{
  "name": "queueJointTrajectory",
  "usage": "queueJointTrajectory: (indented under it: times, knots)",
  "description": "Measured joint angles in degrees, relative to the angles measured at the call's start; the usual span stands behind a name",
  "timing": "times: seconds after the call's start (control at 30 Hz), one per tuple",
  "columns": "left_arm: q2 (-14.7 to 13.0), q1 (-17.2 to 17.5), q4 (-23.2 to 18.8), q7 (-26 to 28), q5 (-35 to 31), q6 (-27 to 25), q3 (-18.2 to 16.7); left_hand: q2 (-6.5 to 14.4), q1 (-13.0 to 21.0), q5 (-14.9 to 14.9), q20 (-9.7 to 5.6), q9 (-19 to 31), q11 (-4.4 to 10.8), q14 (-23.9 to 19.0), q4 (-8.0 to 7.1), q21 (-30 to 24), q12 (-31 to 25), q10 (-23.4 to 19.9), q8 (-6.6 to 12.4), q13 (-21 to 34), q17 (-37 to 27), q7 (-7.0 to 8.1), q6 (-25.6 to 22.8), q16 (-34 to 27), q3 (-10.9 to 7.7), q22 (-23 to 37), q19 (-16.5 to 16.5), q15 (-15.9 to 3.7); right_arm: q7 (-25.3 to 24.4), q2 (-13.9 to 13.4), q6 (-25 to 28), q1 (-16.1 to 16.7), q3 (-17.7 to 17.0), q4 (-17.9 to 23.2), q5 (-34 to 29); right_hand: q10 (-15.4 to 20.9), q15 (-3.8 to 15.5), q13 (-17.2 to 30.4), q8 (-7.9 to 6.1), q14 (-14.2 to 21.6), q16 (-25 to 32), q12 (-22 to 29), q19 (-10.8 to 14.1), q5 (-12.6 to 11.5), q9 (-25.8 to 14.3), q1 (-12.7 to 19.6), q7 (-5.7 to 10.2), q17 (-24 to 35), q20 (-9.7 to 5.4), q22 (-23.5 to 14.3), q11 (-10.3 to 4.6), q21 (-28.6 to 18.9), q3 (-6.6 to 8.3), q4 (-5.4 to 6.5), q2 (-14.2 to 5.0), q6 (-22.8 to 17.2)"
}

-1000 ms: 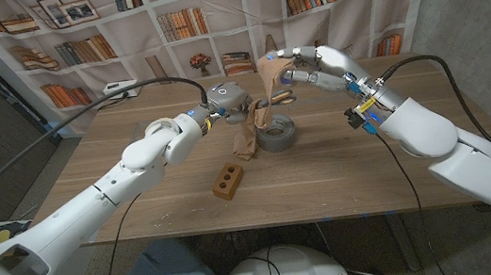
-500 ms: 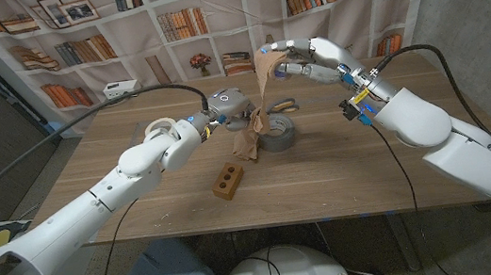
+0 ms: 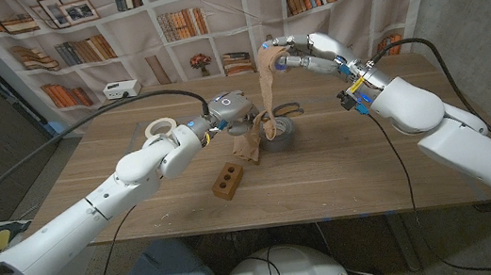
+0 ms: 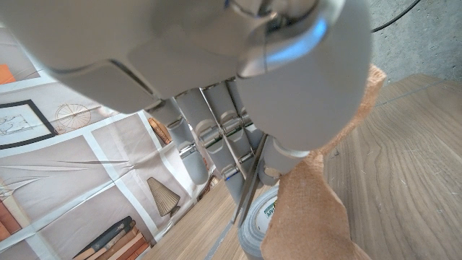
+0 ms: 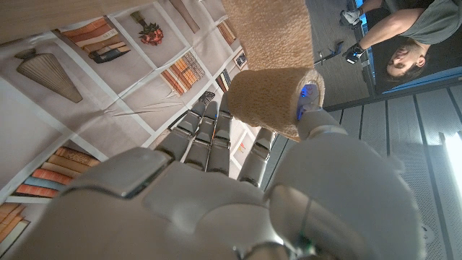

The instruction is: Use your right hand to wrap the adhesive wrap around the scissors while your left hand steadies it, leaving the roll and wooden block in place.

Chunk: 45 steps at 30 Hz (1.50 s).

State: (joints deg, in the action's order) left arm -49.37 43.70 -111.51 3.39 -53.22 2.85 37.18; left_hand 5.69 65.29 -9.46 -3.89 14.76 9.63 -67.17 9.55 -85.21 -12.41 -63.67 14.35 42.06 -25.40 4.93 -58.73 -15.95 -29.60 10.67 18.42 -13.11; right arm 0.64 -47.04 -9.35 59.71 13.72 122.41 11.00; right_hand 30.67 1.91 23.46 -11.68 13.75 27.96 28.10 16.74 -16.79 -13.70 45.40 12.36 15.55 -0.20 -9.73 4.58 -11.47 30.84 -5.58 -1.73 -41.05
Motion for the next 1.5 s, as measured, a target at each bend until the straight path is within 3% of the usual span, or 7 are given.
queueJointTrajectory:
  times: [0.73, 1.0, 1.5]
  knots:
    - [-1.5, 3.6, -1.9, 2.3, 0.0, -0.3, -2.7, 0.0, 0.0, 0.0, 0.0, 0.0, -0.01, 0.0, 0.0, 0.0, 0.1, 0.0, 0.07, 0.0, 0.0, -0.01, 0.0, 0.0, 0.0, 0.0, 0.0, 0.0, 3.1, 0.8, 4.5, -8.8, 3.7, -10.7, 9.4, 0.0, 0.09, 0.0, 0.09, -0.1, -0.2, 0.2, 0.0, 0.0, 0.0, -0.1, -0.01, 0.3, 0.0, 0.0, -0.01, 0.0, 0.0, 0.0, -0.15, 0.0]
    - [-2.2, 4.6, -3.2, 3.1, -0.8, -0.5, -3.3, 0.0, 0.2, 0.0, -0.46, 0.0, -0.01, 0.0, 0.0, 0.0, 0.1, 0.0, 0.06, 0.0, 0.0, -0.01, 0.0, 0.0, 0.0, 0.0, 0.2, 0.0, 4.7, 2.4, 4.7, -12.1, 5.5, -16.6, 12.3, 0.0, 0.01, 0.0, 0.21, -0.2, -0.2, 0.2, -0.6, 0.0, 0.0, -0.1, -0.01, 0.3, 0.65, 0.0, -0.01, 0.0, 0.0, 0.0, -0.14, 0.0]
    - [-3.5, 9.5, -5.3, 8.1, -0.6, -2.0, -6.6, 0.1, 0.2, 0.0, -0.94, 0.0, 0.02, -0.5, 0.0, 0.0, 0.3, 0.0, 0.04, -0.3, 0.3, -0.01, 0.0, 0.2, 0.0, 0.0, 0.3, 0.08, 5.0, 3.5, 4.4, -14.9, 7.9, -23.1, 13.9, 0.0, -0.01, 0.0, 0.21, -0.2, -0.2, 0.2, -0.7, 0.0, 0.0, -0.1, -0.02, 0.6, 0.73, 0.0, -0.02, 0.0, 0.0, 0.0, -0.13, 0.0]
